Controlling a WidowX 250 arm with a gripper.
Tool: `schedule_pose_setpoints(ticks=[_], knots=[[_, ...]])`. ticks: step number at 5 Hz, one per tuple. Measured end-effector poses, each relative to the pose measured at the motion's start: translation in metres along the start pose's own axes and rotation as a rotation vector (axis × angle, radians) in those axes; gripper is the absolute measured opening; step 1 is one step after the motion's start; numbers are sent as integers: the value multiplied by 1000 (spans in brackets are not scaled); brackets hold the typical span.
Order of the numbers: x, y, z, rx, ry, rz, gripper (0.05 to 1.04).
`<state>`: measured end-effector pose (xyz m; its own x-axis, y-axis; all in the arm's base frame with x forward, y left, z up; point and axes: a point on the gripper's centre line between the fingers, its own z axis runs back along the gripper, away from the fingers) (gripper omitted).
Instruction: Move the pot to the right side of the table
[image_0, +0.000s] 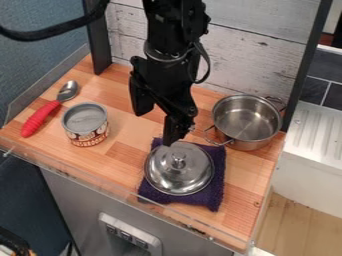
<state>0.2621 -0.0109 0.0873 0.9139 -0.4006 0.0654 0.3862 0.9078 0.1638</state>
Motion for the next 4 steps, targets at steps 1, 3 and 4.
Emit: schedule_pose_setpoints(ticks=[1,3,4], knots=[[-1,-2,-7,-10,26,-2,999],[64,-29,-29,-68,-37,-174,999],[104,-48,-41,-70,-55,-271,999]])
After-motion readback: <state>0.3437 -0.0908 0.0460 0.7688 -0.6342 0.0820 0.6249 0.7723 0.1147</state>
